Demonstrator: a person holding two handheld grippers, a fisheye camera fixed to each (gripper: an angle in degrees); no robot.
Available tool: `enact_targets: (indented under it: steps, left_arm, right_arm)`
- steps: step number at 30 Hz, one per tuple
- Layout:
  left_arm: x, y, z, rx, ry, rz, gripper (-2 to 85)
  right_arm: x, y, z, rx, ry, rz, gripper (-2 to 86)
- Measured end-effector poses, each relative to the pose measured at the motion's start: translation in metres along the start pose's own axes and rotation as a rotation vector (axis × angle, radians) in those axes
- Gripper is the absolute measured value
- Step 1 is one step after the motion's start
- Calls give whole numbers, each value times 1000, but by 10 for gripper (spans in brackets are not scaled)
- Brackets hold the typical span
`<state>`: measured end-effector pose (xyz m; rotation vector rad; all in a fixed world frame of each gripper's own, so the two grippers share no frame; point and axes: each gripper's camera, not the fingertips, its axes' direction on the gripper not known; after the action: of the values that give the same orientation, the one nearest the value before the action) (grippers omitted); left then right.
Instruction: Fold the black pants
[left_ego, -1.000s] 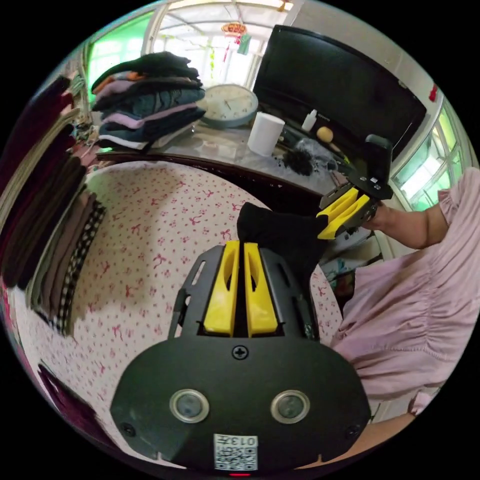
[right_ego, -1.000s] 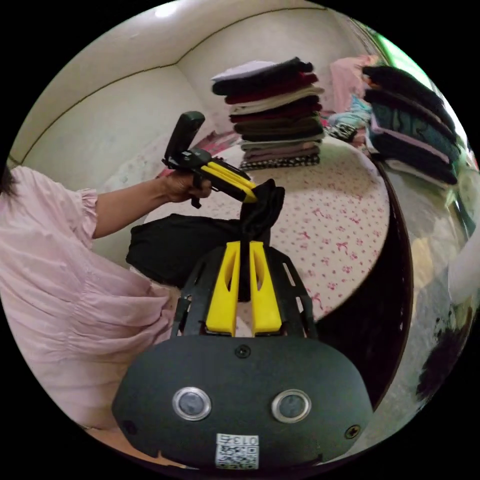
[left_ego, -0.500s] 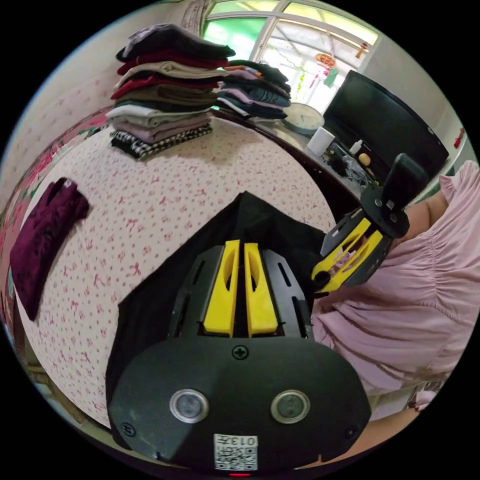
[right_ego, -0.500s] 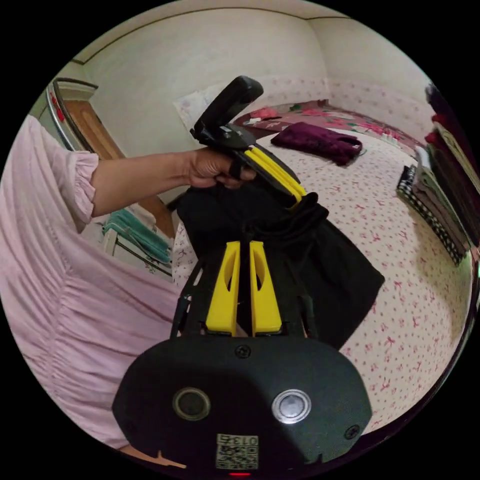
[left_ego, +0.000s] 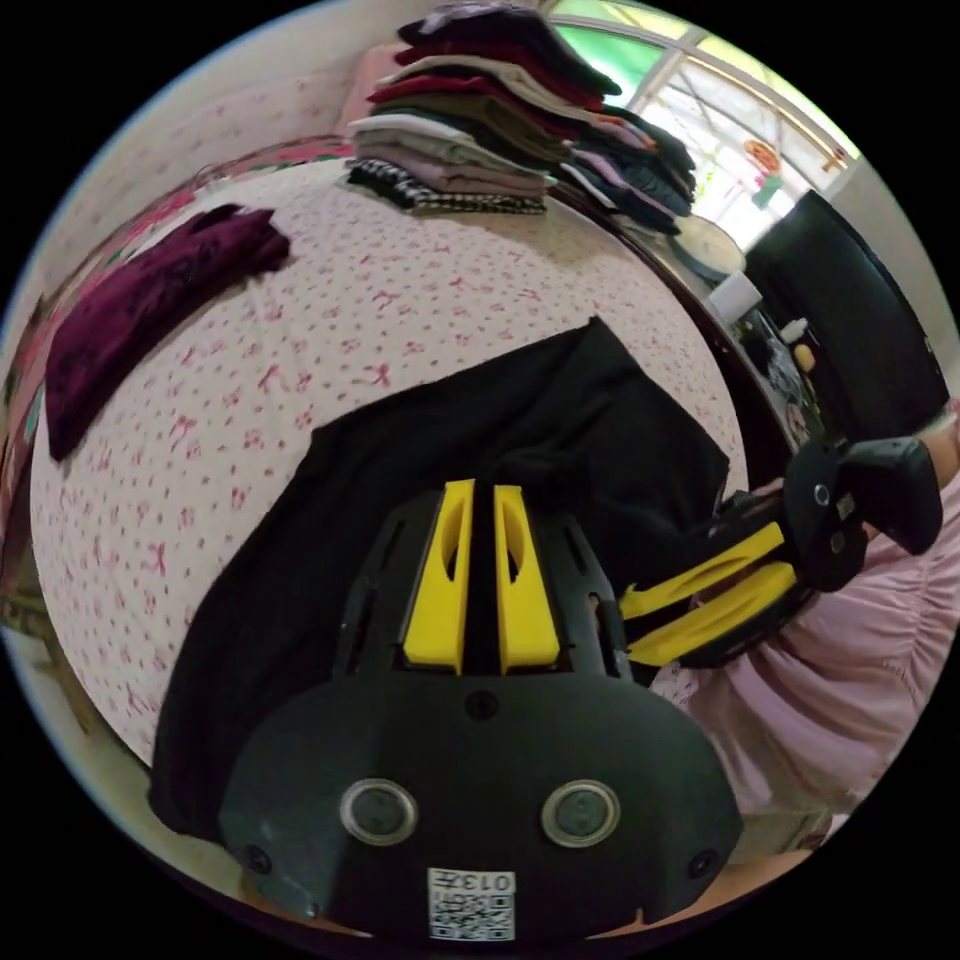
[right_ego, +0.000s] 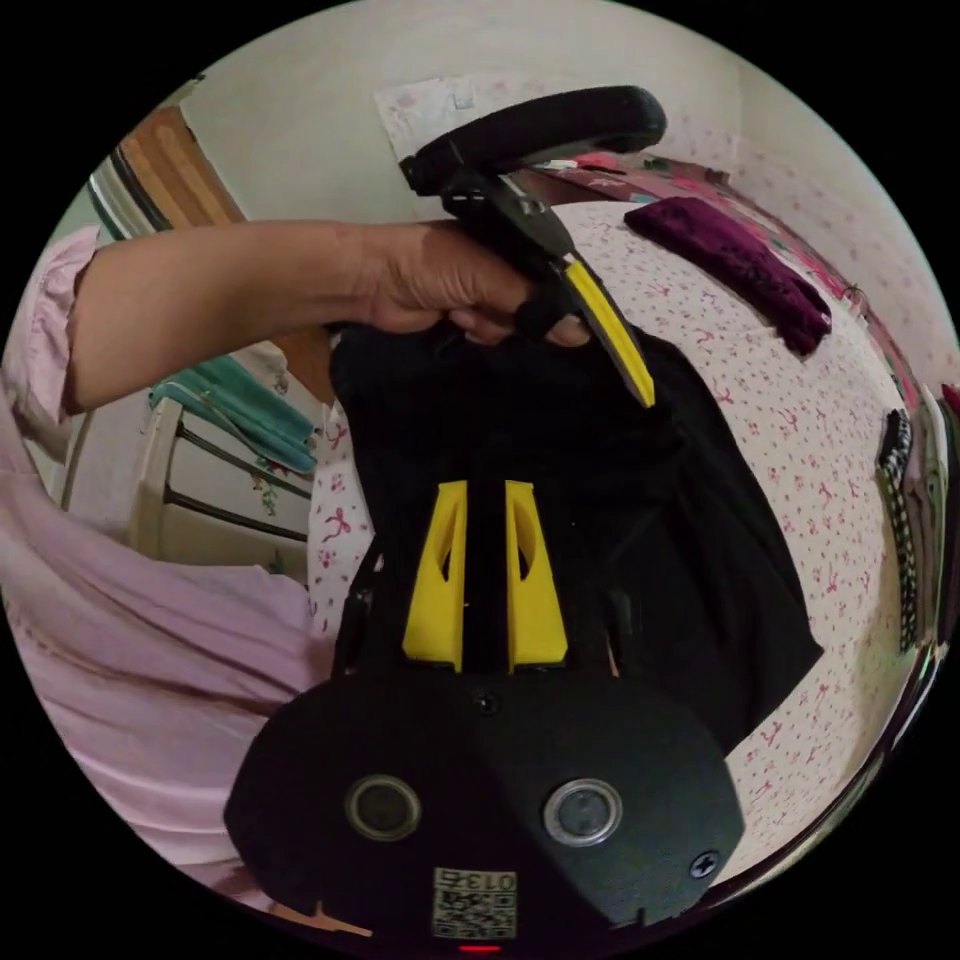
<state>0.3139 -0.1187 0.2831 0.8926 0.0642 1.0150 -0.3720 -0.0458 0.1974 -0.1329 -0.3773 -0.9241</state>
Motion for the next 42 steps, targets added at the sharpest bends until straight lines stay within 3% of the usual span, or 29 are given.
enact_targets:
  steps: [7, 12, 15, 17, 21, 28, 32, 37, 42]
  left_arm:
    - [-25, 55, -57, 108, 100, -294, 97]
    - [0, 62, -64, 80, 194, -348, 151]
    - [15, 53, -62, 39, 140, -368, 135]
    - [24, 43, -67, -36, 44, -360, 76]
    - [33, 32, -88, -72, 0, -323, 52]
    - [26, 46, -147, -29, -13, -360, 45]
    - [9, 64, -136, -88, 25, -433, 49]
    - [0, 79, -162, -31, 89, -462, 51]
    - [4, 98, -216, 13, -65, -485, 43]
  right_arm:
    - [6, 45, -38, 84, 35, 71, 75]
    - [35, 135, -52, 13, 242, 325, 84]
    - [38, 168, -48, -16, 241, 406, 95]
    - [34, 174, -44, -9, 238, 410, 101]
    - [29, 165, -19, -22, 247, 412, 106]
    - [33, 147, 10, -30, 275, 388, 58]
    - [32, 141, 26, -74, 266, 282, 46]
    - [34, 139, 16, -114, 207, 170, 45]
    - [87, 122, -9, -11, 288, 286, 30]
